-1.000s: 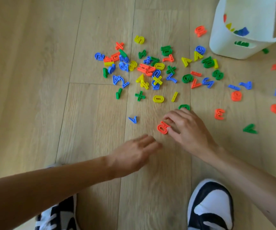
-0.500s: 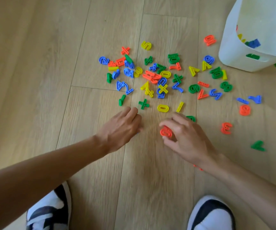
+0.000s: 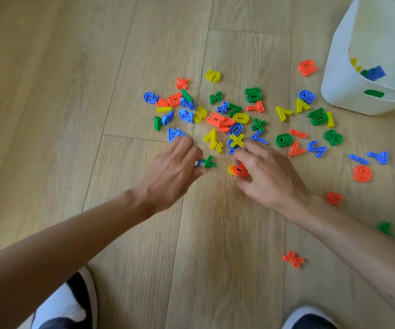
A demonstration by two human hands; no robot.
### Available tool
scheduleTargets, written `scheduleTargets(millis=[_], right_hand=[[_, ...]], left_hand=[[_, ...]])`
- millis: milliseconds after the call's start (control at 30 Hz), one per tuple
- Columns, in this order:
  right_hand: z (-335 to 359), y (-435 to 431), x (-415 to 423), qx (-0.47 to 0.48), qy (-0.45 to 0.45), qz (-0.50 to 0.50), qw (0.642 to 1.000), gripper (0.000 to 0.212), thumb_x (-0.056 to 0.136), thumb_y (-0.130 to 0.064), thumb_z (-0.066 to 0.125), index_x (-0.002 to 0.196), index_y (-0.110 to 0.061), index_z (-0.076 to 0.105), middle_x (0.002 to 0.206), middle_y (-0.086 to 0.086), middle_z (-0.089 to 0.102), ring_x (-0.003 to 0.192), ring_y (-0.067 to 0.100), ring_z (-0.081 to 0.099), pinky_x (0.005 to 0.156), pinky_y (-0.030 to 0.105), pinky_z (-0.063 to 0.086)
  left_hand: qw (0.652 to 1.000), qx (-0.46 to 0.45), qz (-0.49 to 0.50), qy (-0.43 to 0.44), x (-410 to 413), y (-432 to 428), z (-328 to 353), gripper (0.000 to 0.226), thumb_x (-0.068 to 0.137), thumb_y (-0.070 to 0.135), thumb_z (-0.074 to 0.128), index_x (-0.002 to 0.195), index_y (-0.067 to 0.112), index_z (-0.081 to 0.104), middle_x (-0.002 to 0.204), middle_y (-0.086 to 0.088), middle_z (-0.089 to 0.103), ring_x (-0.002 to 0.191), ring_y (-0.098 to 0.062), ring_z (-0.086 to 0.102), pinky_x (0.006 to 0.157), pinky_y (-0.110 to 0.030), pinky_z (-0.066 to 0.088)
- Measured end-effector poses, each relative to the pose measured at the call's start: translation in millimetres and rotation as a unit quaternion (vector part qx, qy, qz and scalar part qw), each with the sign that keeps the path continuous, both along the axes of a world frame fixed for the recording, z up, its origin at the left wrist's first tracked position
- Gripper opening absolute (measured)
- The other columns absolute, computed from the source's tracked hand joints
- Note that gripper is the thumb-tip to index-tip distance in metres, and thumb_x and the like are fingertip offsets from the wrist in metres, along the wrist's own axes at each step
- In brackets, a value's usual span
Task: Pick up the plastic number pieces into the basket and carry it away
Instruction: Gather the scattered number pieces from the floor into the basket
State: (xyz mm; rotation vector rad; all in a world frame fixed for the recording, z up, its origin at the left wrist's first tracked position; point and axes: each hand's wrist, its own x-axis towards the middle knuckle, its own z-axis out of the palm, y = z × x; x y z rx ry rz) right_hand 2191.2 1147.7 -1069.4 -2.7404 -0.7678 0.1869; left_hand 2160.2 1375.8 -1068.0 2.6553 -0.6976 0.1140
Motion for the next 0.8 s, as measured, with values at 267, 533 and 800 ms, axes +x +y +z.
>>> scheduleTargets(millis=[267, 533, 800], right_hand=[[-4, 2, 2, -0.026, 0.005, 0.007, 1.0, 0.029, 0.064, -0.016, 0.073, 0.085, -0.017, 0.053, 0.084, 0.005, 0.056, 0.085, 0.029, 0.059, 0.062, 0.03, 0.032], [-4, 7, 5, -0.045, -0.011, 0.028, 0.999, 0.03, 0.057, -0.017, 0.074, 0.084, -0.017, 0.061, 0.079, 0.008, 0.053, 0.071, 0.031, 0.059, 0.058, 0.033, 0.045], [4, 11, 20, 0.005, -0.006, 0.002, 1.0, 0.018, 0.068, -0.017, 0.066, 0.085, -0.012, 0.062, 0.085, 0.005, 0.052, 0.078, 0.028, 0.055, 0.065, 0.037, 0.046]], left_hand=[[0.992, 0.051, 0.098, -0.055, 94, 23, 14, 0.043, 0.101, 0.037, 0.034, 0.099, 0.001, 0.057, 0.097, -0.018, 0.05, 0.087, -0.035, 0.047, 0.076, -0.05, 0.042], [0.979, 0.197, 0.013, -0.045, 125, 26, -8, 0.044, 0.102, 0.042, 0.032, 0.105, 0.004, 0.054, 0.105, -0.016, 0.05, 0.095, -0.034, 0.047, 0.081, -0.046, 0.042], [0.988, 0.153, 0.018, -0.017, 132, 26, -14, 0.041, 0.103, 0.039, 0.027, 0.101, 0.008, 0.053, 0.103, -0.011, 0.047, 0.093, -0.029, 0.042, 0.081, -0.046, 0.042]])
